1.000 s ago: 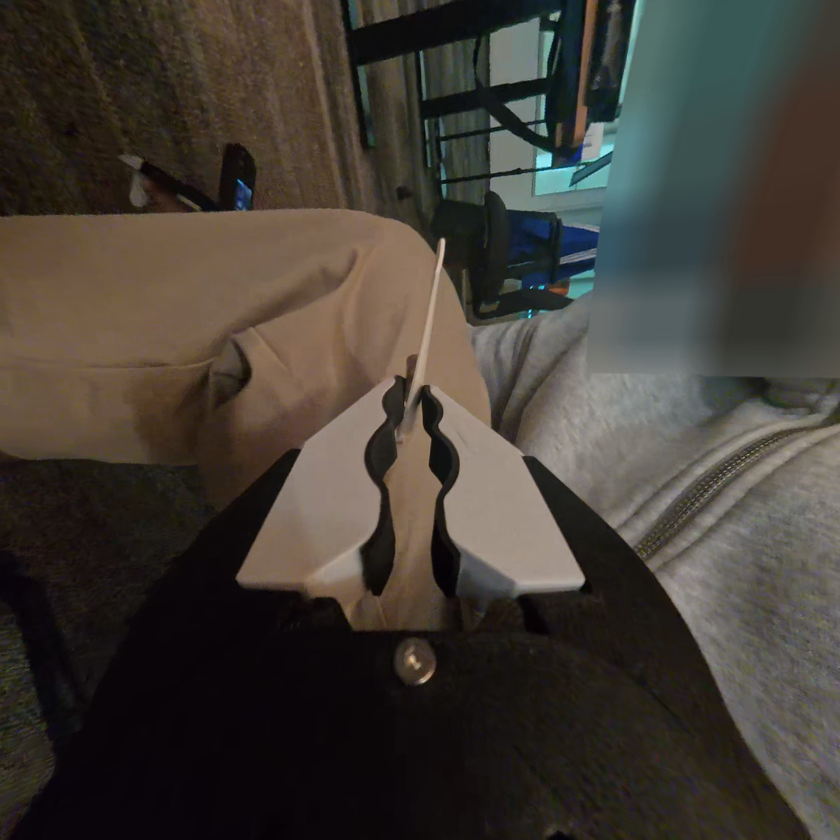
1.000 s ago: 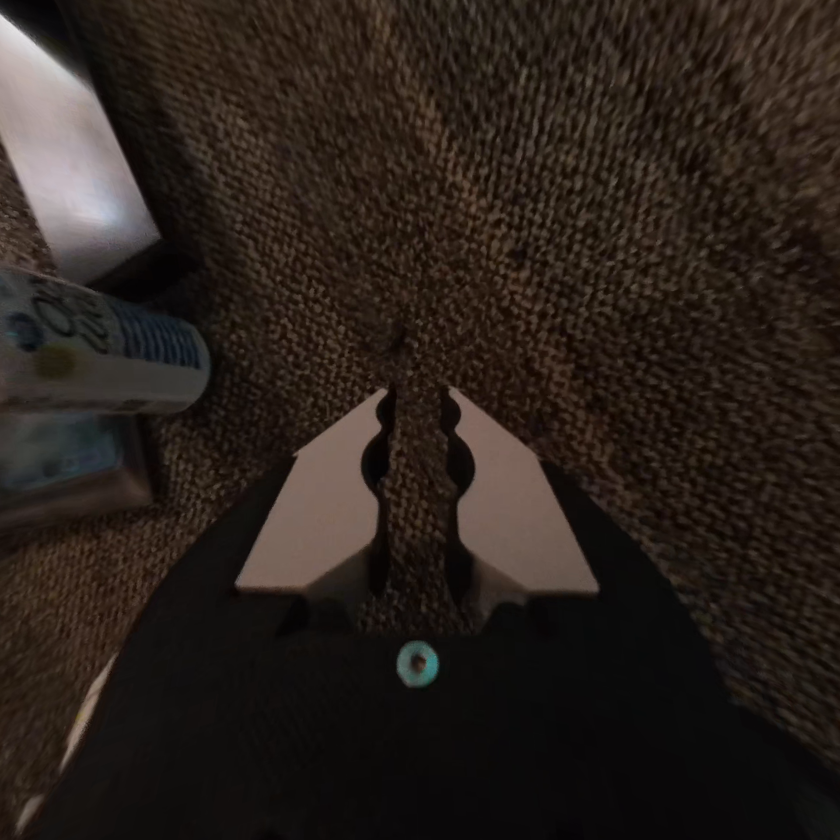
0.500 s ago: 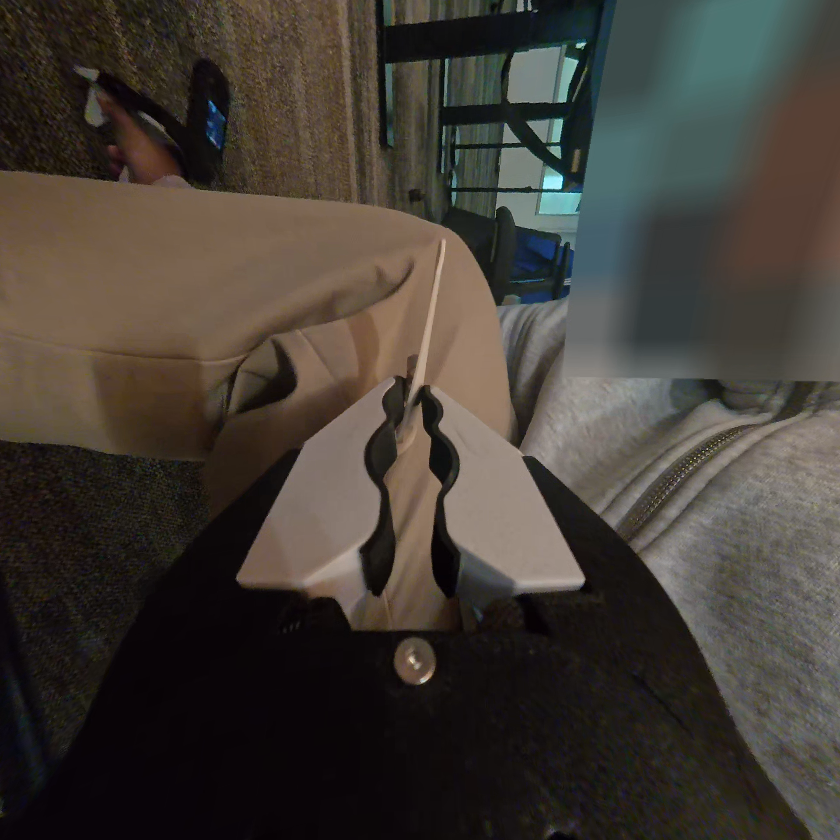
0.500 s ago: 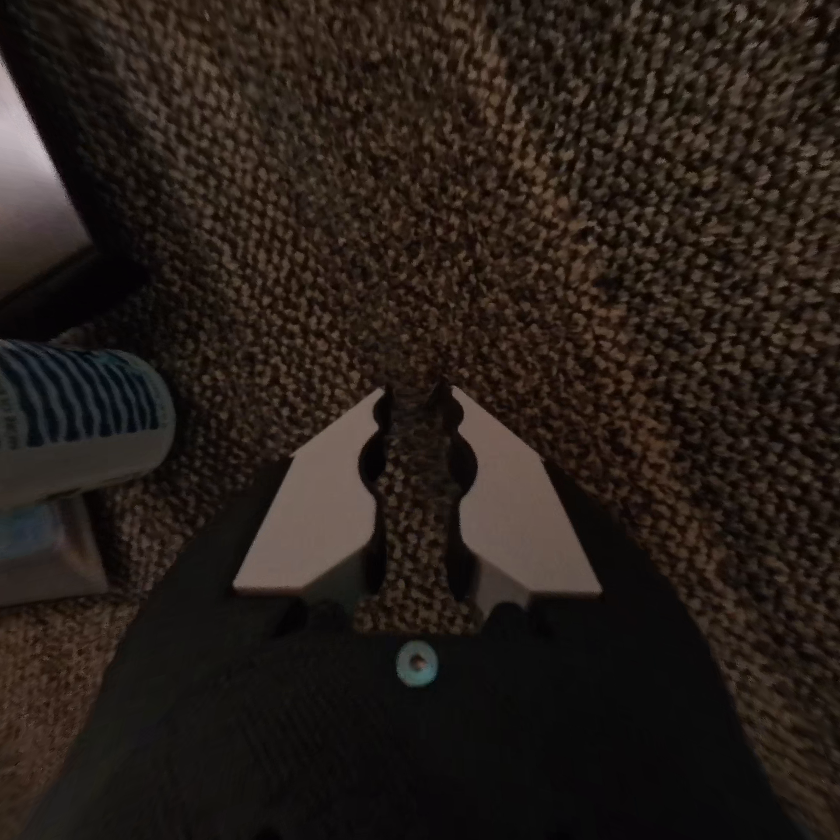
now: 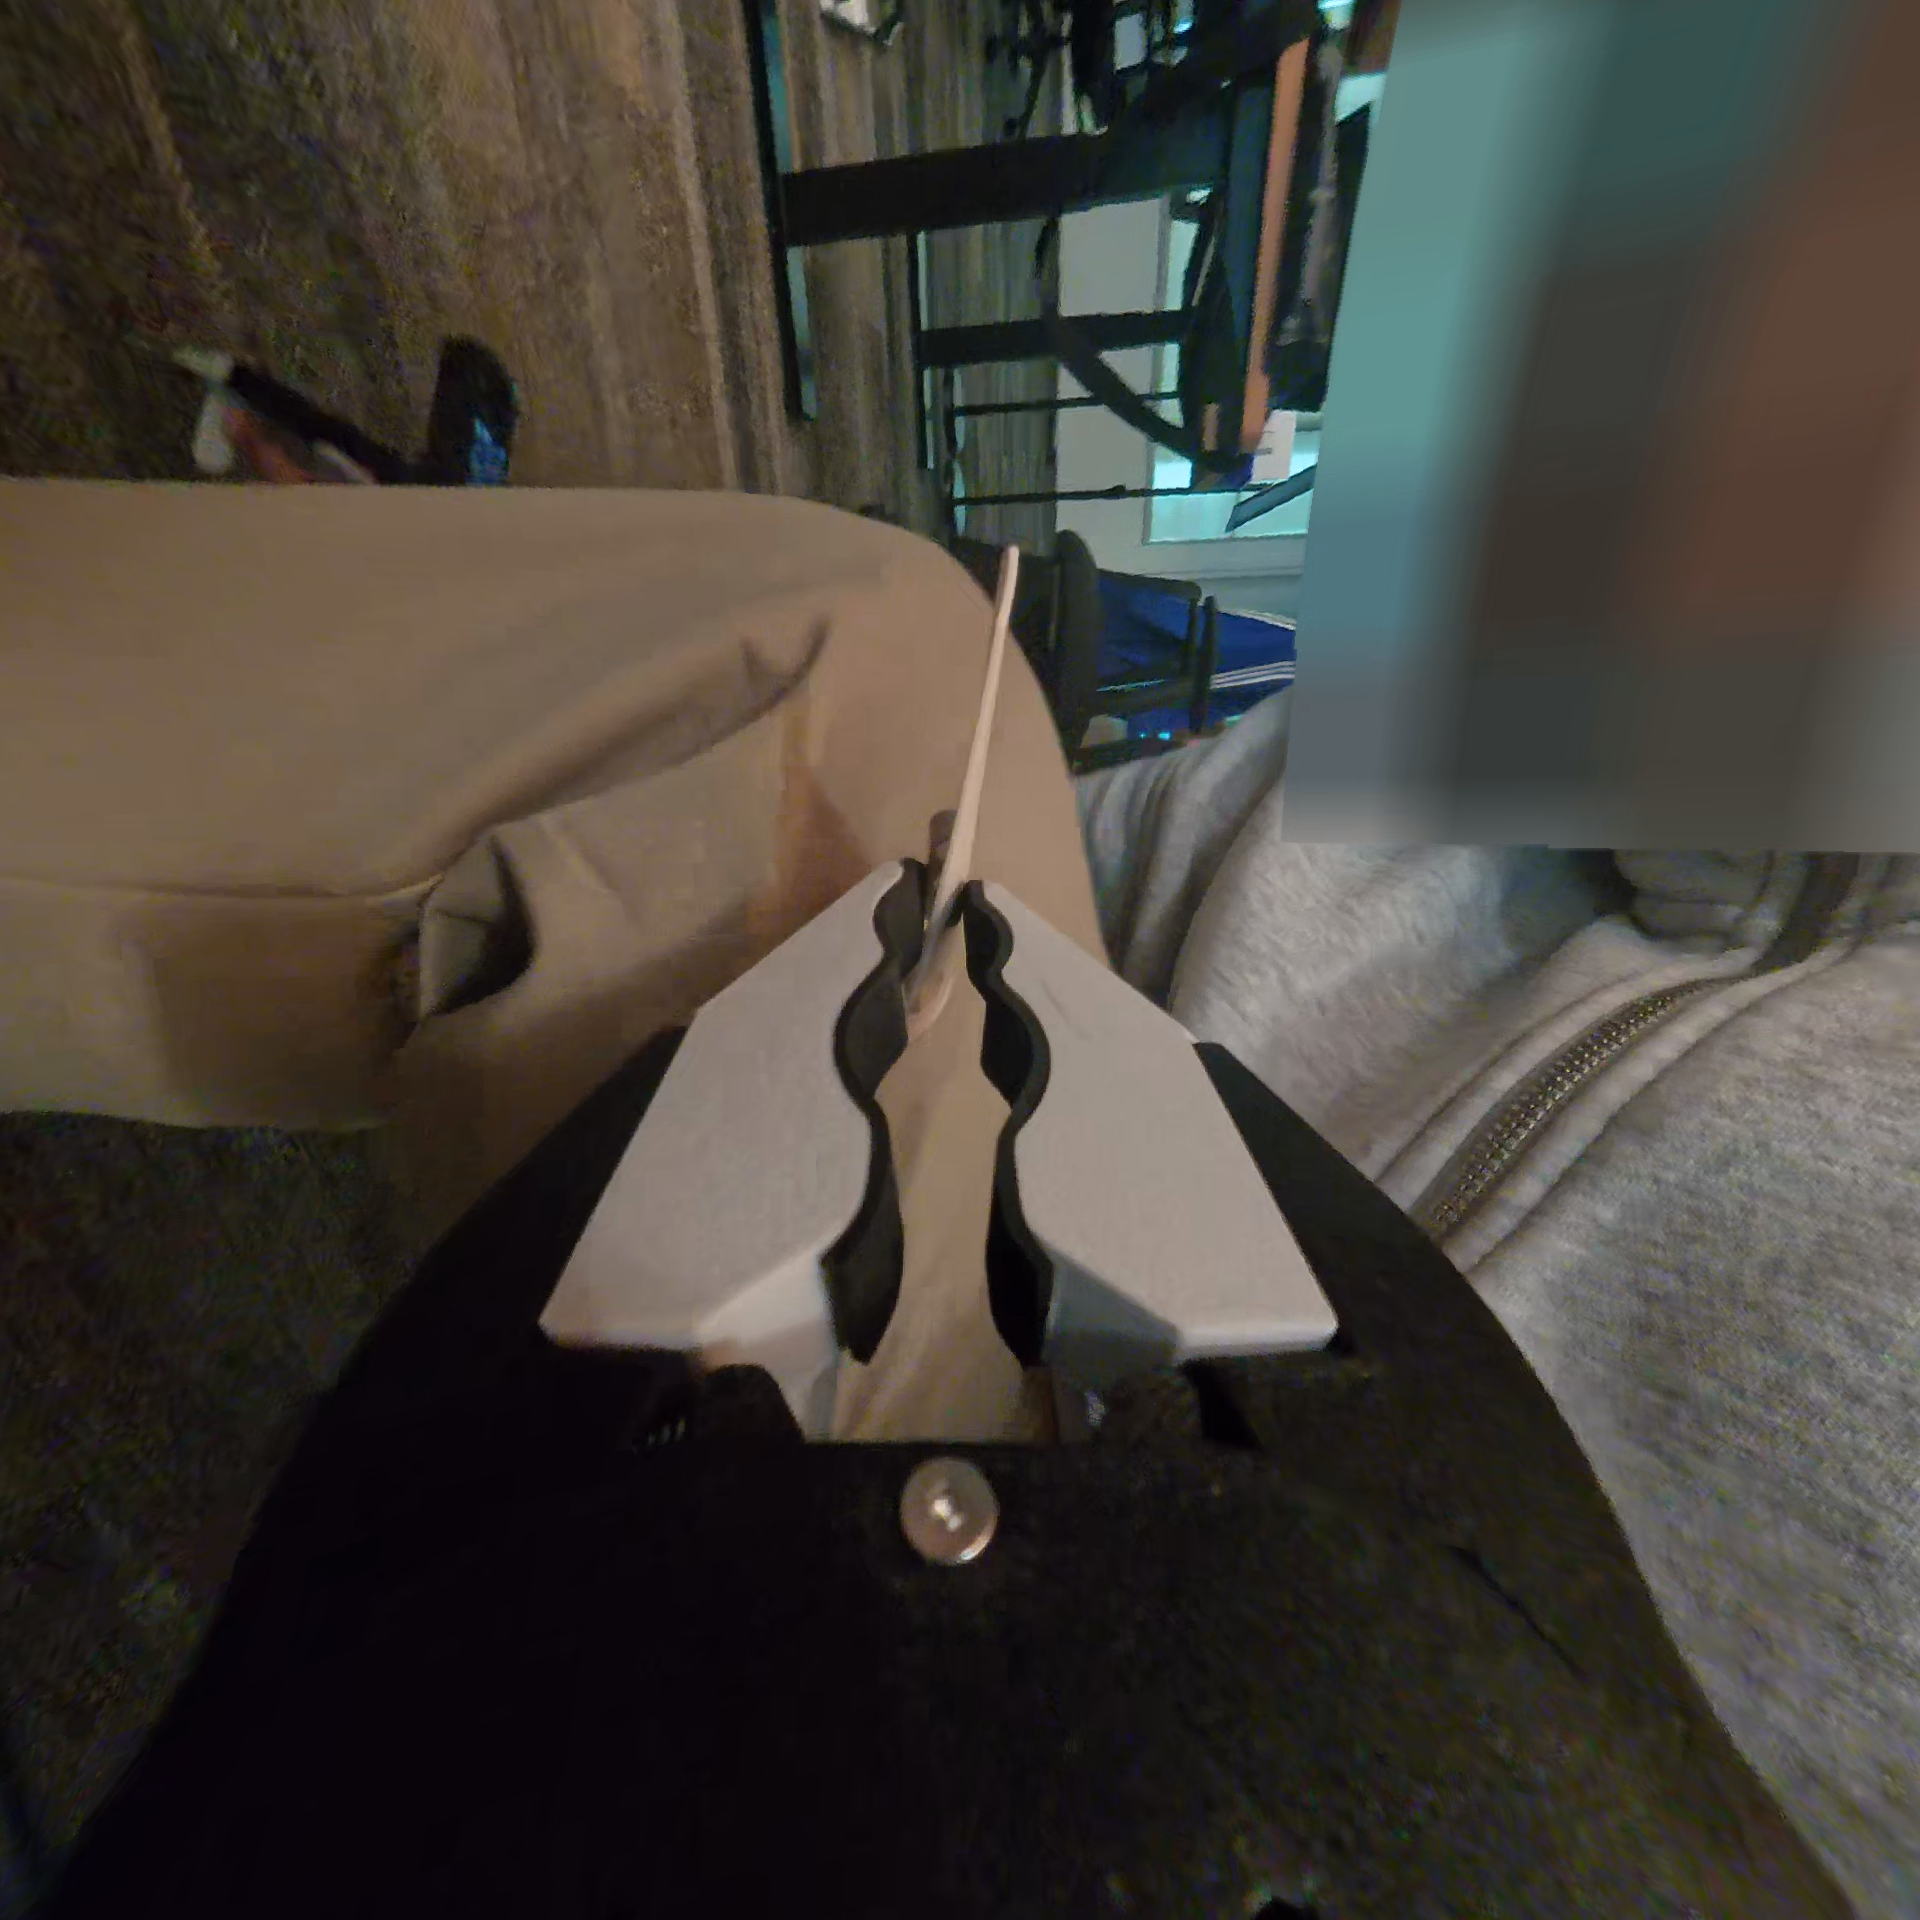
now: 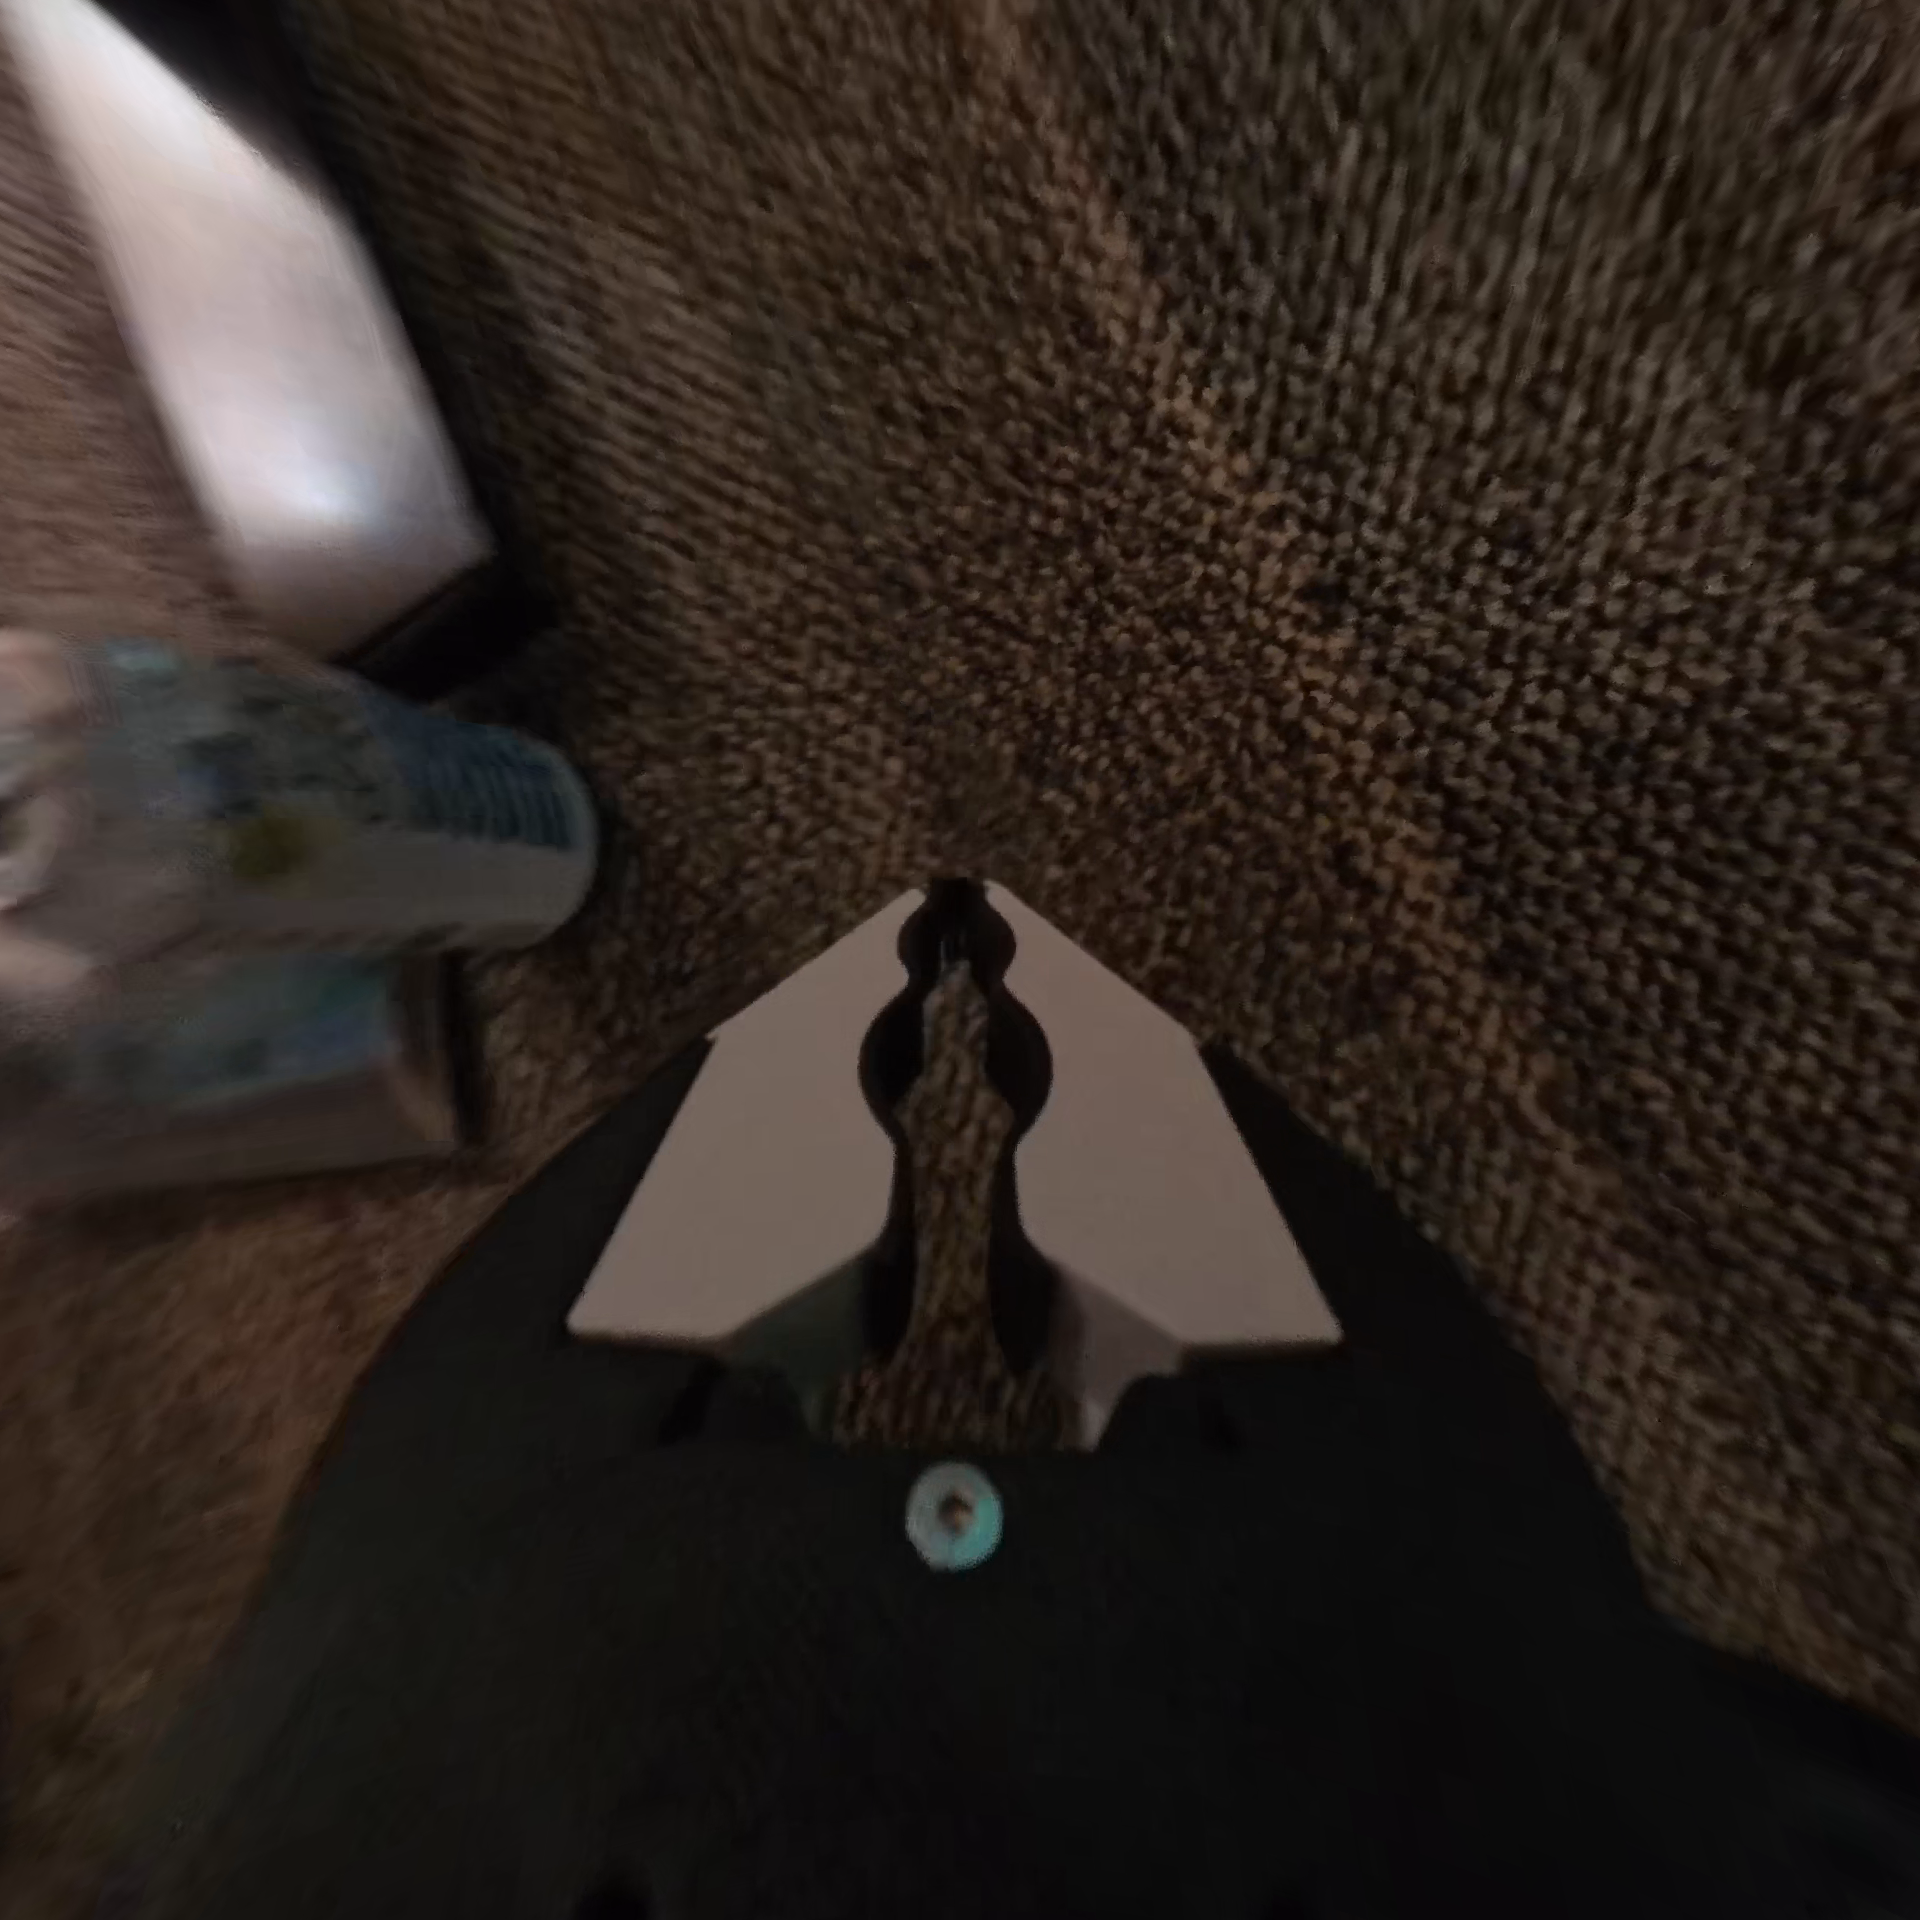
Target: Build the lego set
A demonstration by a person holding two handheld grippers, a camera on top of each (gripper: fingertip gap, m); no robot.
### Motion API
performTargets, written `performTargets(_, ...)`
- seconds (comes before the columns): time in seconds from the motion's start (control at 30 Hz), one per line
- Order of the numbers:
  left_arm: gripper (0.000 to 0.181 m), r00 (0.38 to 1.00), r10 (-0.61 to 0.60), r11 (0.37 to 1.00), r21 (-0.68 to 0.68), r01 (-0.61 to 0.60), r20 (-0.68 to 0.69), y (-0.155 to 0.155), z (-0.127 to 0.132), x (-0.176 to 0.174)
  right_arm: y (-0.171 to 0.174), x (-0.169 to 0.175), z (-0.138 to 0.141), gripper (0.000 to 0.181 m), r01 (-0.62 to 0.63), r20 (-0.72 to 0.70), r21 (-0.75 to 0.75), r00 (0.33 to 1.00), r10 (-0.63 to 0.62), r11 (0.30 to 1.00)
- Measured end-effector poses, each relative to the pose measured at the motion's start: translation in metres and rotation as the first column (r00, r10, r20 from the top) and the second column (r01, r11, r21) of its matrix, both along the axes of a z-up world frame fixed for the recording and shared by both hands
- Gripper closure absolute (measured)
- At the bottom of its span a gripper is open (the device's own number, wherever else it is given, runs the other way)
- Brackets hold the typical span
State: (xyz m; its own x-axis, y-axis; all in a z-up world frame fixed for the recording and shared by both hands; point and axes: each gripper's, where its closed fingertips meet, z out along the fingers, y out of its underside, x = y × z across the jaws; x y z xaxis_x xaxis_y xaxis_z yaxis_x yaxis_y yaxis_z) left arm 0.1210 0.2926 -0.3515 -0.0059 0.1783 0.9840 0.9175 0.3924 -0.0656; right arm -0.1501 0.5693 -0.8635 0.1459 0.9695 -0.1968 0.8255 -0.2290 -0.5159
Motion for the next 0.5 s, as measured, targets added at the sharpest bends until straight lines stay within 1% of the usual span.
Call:
performTargets(0.03, 0.176, 1.000, 0.010, 1.000, 0.002, -0.010, -0.029, -0.002, 0.009, 0.000, -0.007, 0.008, 0.024, 0.178, -0.028, -0.048, -0.008, 0.998, 0.027, 1.000)
performTargets(0.1, 0.176, 0.995, 0.034, 0.999, -0.010, -0.035, -0.092, -0.008, 0.027, 0.001, -0.024, 0.027, 0.084, 0.178, -0.118, -0.145, 0.003, 0.982, 0.117, 0.993)
performTargets(0.13, 0.176, 0.992, 0.046, 0.999, -0.019, -0.048, -0.118, -0.012, 0.036, 0.003, -0.036, 0.037, 0.120, 0.178, -0.169, -0.197, -0.006, 0.967, 0.164, 0.986)
performTargets(0.2, 0.176, 0.983, 0.076, 0.996, -0.032, -0.082, -0.169, -0.021, 0.055, 0.010, -0.066, 0.056, 0.206, 0.178, -0.282, -0.326, -0.024, 0.909, 0.260, 0.959)
performTargets(0.23, 0.176, 0.977, 0.093, 0.994, -0.031, -0.101, -0.192, -0.025, 0.065, 0.015, -0.082, 0.066, 0.254, 0.178, -0.347, -0.396, -0.017, 0.864, 0.312, 0.938)
performTargets(0.27, 0.176, 0.971, 0.111, 0.993, -0.027, -0.119, -0.214, -0.030, 0.073, 0.020, -0.097, 0.076, 0.302, 0.178, -0.404, -0.464, 0.001, 0.810, 0.358, 0.915)
performTargets(0.33, 0.176, 0.958, 0.145, 0.988, -0.021, -0.155, -0.247, -0.040, 0.087, 0.030, -0.126, 0.097, 0.398, 0.178, -0.500, -0.589, 0.064, 0.680, 0.437, 0.864)
performTargets(0.4, 0.176, 0.947, 0.180, 0.982, -0.007, -0.189, -0.268, -0.050, 0.096, 0.039, -0.153, 0.119, 0.482, 0.178, -0.568, -0.674, 0.144, 0.544, 0.501, 0.810)
performTargets(0.43, 0.176, 0.941, 0.199, 0.979, 0.005, -0.205, -0.274, -0.055, 0.100, 0.043, -0.168, 0.131, 0.518, 0.178, -0.600, -0.705, 0.179, 0.475, 0.527, 0.780)
performTargets(0.5, 0.176, 0.929, 0.236, 0.971, 0.044, -0.233, -0.286, -0.065, 0.109, 0.050, -0.197, 0.154, 0.573, 0.179, -0.645, -0.740, 0.250, 0.355, 0.572, 0.723)
